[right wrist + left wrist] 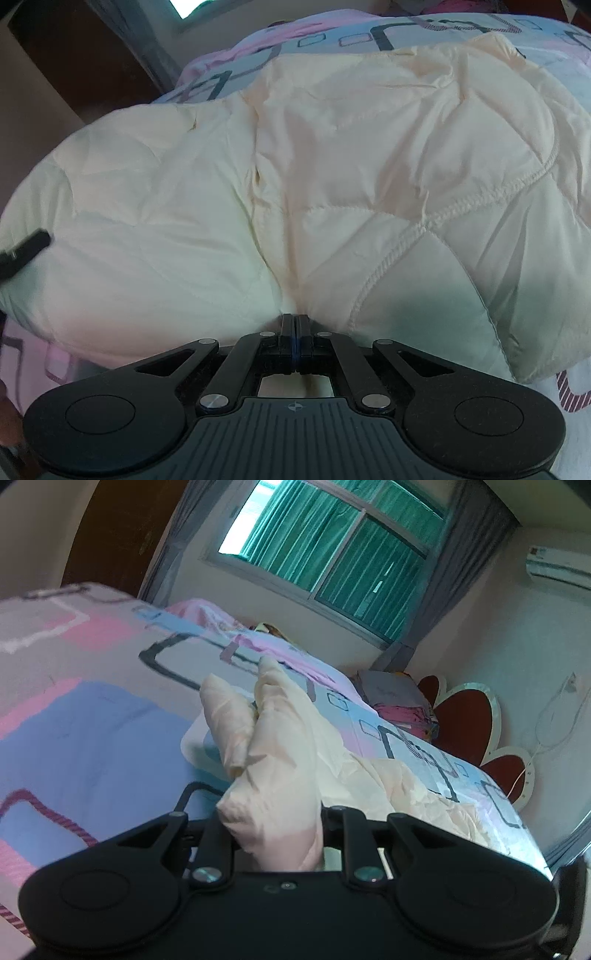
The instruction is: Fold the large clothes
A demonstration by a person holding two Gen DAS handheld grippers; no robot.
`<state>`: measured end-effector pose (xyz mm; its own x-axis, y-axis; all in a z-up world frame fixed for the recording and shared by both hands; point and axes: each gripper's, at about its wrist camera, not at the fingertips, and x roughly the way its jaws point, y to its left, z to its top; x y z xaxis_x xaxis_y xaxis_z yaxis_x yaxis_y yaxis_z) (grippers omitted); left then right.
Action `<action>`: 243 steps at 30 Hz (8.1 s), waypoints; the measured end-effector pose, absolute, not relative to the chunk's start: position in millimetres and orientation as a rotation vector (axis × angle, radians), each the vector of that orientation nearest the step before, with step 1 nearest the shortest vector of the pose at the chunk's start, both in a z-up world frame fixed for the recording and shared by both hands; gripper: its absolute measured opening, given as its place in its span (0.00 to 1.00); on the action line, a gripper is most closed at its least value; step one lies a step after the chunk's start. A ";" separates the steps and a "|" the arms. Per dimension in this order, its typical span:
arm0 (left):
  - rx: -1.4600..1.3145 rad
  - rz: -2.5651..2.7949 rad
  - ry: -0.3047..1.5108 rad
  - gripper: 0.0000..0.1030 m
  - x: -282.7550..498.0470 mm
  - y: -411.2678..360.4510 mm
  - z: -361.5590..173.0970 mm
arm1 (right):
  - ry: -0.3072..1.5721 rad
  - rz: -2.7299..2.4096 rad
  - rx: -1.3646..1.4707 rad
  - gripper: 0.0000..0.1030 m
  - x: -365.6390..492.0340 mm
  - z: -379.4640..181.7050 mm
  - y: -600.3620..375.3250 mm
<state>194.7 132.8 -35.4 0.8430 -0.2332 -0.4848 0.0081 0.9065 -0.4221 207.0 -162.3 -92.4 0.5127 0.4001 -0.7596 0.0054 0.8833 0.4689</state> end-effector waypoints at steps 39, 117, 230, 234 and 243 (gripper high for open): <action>0.018 -0.266 0.583 0.19 225.9 -150.8 23.8 | 0.823 0.154 0.479 0.00 217.9 -59.4 -394.9; -0.341 -0.429 0.619 0.49 312.3 -37.1 -39.1 | 0.716 0.544 0.316 0.20 274.5 12.0 -320.7; 0.074 -0.523 0.707 0.47 322.2 -116.7 -15.8 | 0.813 0.169 0.138 0.33 292.8 15.3 -289.6; 0.075 -0.513 0.718 0.47 346.4 -124.8 -24.4 | 0.812 0.161 0.148 0.32 322.4 9.4 -283.7; 0.034 -0.511 0.731 0.47 410.5 -141.0 -46.5 | 0.898 0.104 0.220 0.32 392.2 -41.0 -286.2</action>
<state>410.5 -141.0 -46.5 0.6279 -0.4344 -0.6458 0.4577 0.8772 -0.1451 392.2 -286.2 -41.0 0.6198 0.1817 -0.7635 0.0017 0.9725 0.2328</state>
